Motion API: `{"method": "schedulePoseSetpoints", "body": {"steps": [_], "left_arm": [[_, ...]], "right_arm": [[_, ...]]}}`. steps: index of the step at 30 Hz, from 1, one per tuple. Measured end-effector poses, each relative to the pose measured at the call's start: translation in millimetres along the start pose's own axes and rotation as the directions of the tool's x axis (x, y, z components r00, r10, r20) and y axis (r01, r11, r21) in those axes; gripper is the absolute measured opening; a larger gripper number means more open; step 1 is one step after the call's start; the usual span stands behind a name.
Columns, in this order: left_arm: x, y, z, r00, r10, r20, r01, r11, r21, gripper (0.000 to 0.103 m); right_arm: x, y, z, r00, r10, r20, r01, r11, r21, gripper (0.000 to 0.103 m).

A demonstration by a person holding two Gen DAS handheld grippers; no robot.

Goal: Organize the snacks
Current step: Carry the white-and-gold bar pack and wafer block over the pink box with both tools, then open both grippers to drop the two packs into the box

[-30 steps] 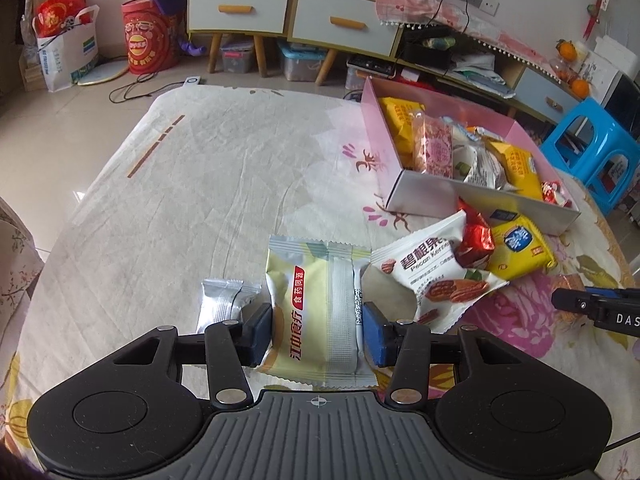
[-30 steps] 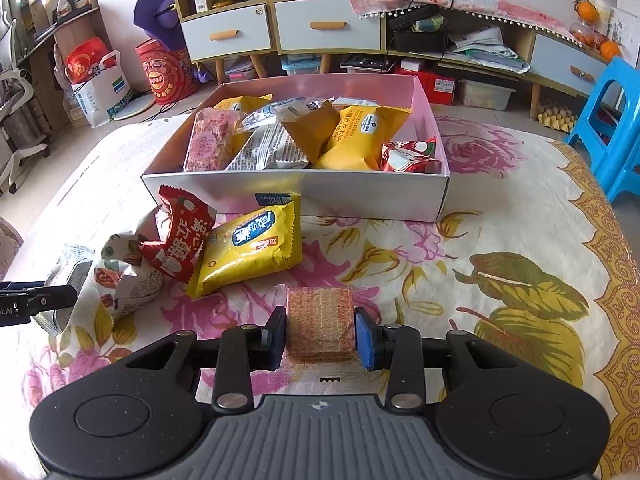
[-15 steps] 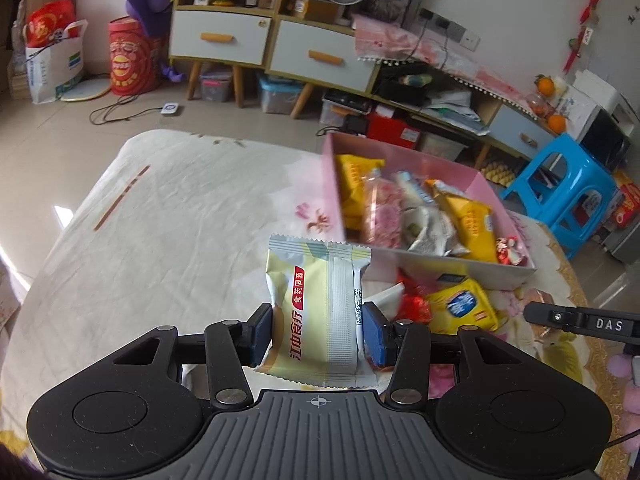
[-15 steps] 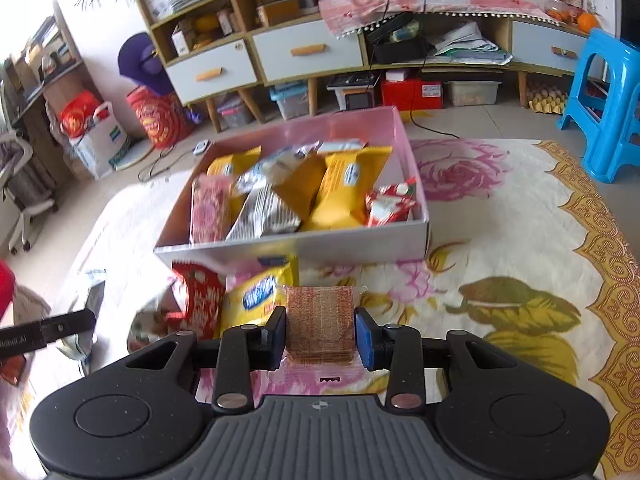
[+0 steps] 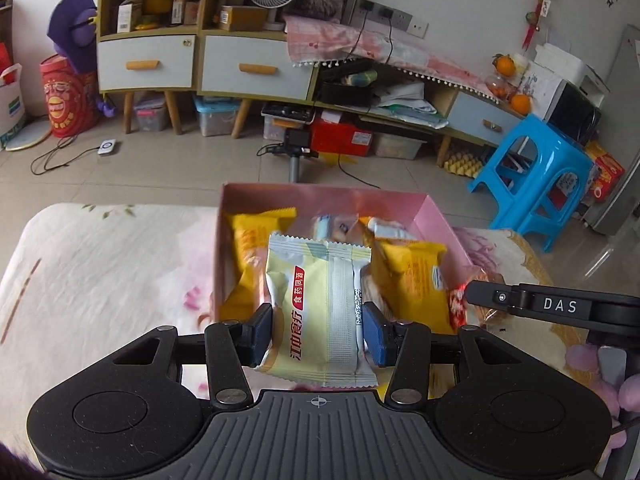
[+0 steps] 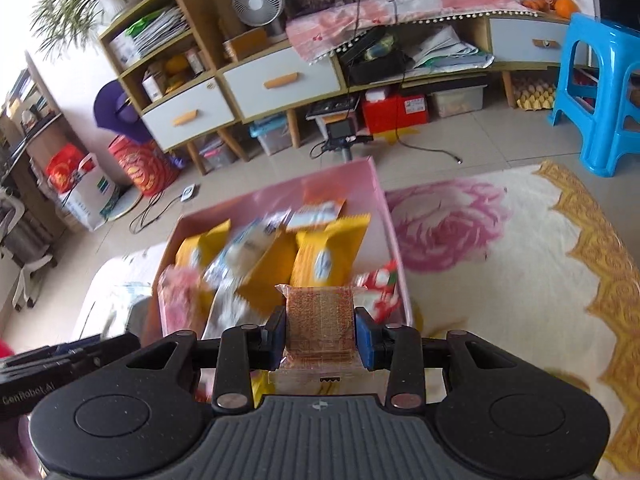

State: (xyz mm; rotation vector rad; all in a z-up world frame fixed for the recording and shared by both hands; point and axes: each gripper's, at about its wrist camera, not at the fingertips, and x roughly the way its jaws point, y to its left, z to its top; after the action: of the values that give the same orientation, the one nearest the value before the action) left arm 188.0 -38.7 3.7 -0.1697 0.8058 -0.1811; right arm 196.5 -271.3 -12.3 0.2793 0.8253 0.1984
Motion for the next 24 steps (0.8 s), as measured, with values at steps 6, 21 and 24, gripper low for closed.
{"method": "schedulePoseSetpoints", "body": {"steps": [6,21,24], "left_arm": [[37,-4,28,1.0,0.0,0.01,0.001,1.0,-0.027,0.045],[79,-11,52,0.999,0.03,0.012,-0.03,0.999,-0.03,0.048],[75,-11,50,1.0,0.02,0.011,-0.02,0.999,-0.028,0.059]], "right_arm": [[26,-12,31,0.999,0.004,0.036,-0.005,1.0,0.026,0.027],[60,-22,51,0.999,-0.009,0.042,0.007,0.999,0.053,0.029],[55,-22,51,0.999,-0.008,0.053,0.005,0.998,0.069,0.04]]}}
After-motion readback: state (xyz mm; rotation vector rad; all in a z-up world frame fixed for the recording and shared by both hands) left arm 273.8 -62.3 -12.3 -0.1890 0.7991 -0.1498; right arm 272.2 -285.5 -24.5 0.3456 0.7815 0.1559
